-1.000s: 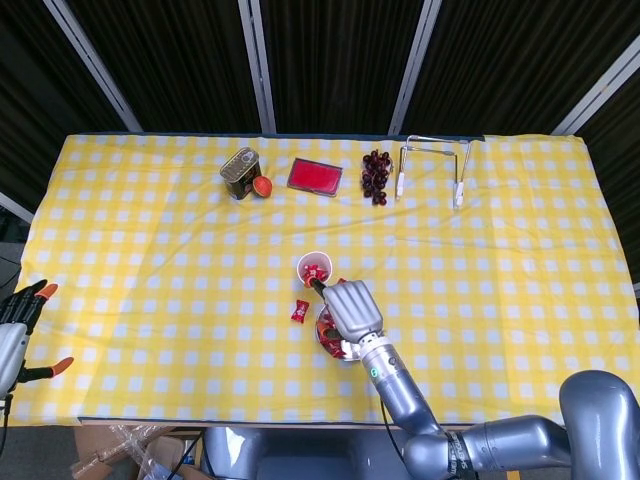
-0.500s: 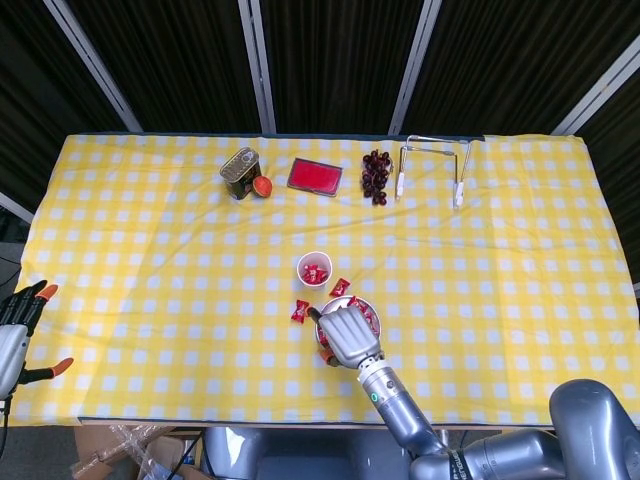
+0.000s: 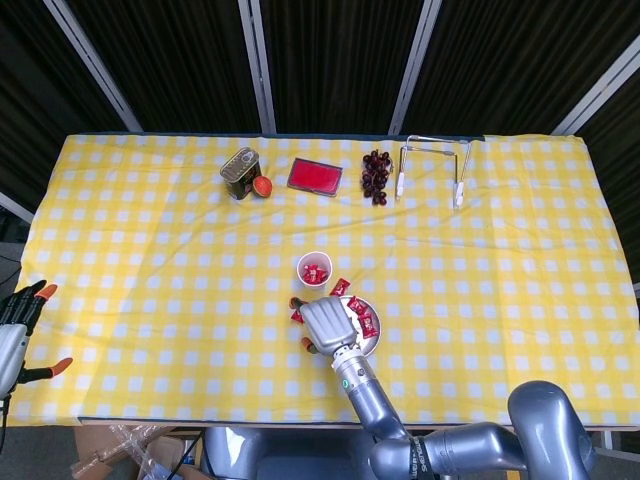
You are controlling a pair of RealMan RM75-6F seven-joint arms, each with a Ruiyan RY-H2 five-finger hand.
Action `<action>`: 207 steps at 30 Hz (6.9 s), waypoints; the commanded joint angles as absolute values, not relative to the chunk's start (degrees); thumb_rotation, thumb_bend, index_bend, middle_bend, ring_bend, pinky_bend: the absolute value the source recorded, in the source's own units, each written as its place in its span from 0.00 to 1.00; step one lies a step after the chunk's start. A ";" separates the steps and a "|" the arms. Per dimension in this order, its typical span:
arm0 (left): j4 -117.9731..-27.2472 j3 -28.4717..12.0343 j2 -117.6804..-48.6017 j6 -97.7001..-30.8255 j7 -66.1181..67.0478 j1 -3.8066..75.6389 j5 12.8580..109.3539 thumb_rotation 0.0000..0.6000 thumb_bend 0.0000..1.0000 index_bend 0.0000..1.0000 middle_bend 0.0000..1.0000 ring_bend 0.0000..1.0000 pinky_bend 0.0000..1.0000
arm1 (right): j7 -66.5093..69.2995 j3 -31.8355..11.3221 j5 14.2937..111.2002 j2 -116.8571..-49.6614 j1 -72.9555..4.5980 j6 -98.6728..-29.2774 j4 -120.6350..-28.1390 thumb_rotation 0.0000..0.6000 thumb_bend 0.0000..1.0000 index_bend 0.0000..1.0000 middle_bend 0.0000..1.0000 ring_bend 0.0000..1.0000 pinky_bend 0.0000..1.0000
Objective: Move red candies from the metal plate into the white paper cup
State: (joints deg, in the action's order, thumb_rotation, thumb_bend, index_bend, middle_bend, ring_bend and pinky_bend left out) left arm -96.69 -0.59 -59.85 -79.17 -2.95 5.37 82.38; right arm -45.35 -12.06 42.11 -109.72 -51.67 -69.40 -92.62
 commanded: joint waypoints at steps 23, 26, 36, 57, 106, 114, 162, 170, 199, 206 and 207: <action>-97.24 -0.45 -59.28 -77.68 -3.22 5.86 81.74 1.00 0.02 0.00 0.00 0.00 0.00 | -42.75 -16.78 39.24 -115.30 -53.37 -63.60 -79.59 1.00 0.32 0.40 0.87 0.92 1.00; -97.26 -0.42 -59.27 -77.69 -3.20 5.86 81.80 1.00 0.02 0.00 0.00 0.00 0.00 | -42.83 -16.81 39.00 -115.24 -53.22 -63.51 -79.45 1.00 0.34 0.42 0.87 0.92 1.00; -97.25 -0.34 -59.27 -77.79 -3.19 5.84 82.01 1.00 0.02 0.00 0.00 0.00 0.00 | -42.79 -16.60 38.70 -114.88 -52.28 -63.75 -80.71 1.00 0.50 0.51 0.87 0.92 1.00; -97.09 -0.27 -59.62 -78.62 -2.68 5.61 82.58 1.00 0.02 0.00 0.00 0.00 0.00 | -41.78 -18.76 43.07 -107.66 -49.61 -69.51 -94.87 1.00 0.50 0.52 0.87 0.92 1.00; -96.97 -0.31 -59.90 -78.88 -1.95 5.60 82.65 1.00 0.02 0.00 0.00 0.00 0.00 | -41.88 -17.47 44.89 -97.73 -46.93 -73.74 -101.03 1.00 0.41 0.37 0.87 0.92 1.00; -97.18 -0.26 -60.19 -79.62 -1.52 5.23 82.80 1.00 0.02 0.00 0.00 0.00 0.00 | -43.68 -16.00 43.39 -93.59 -44.29 -77.02 -105.99 1.00 0.39 0.37 0.87 0.92 1.00; -97.44 -0.28 -59.93 -78.25 -1.69 5.56 81.95 1.00 0.03 0.00 0.00 0.00 0.00 | -42.04 -19.10 33.43 -98.63 -51.77 -64.79 -93.90 1.00 0.37 0.06 0.87 0.92 1.00; -97.81 -0.27 -59.59 -77.25 -1.84 5.85 81.26 1.00 0.03 0.00 0.00 0.00 0.00 | -40.75 -20.04 32.65 -101.02 -53.96 -62.85 -89.91 1.00 0.37 0.13 0.87 0.92 1.00; -97.90 -0.22 -59.48 -76.94 -1.67 6.02 81.08 1.00 0.03 0.00 0.00 0.00 0.00 | -36.91 -20.36 34.25 -103.09 -55.05 -63.26 -86.43 1.00 0.37 0.38 0.87 0.92 1.00; -97.86 -0.21 -59.56 -77.17 -1.48 5.96 81.22 1.00 0.03 0.00 0.00 0.00 0.00 | -37.16 -20.23 33.74 -102.72 -54.94 -63.63 -87.03 1.00 0.37 0.38 0.87 0.92 1.00; -97.85 -0.20 -59.57 -77.16 -1.48 5.96 81.22 1.00 0.03 0.00 0.00 0.00 0.00 | -37.16 -20.28 33.70 -102.71 -54.96 -63.67 -86.99 1.00 0.37 0.38 0.87 0.92 1.00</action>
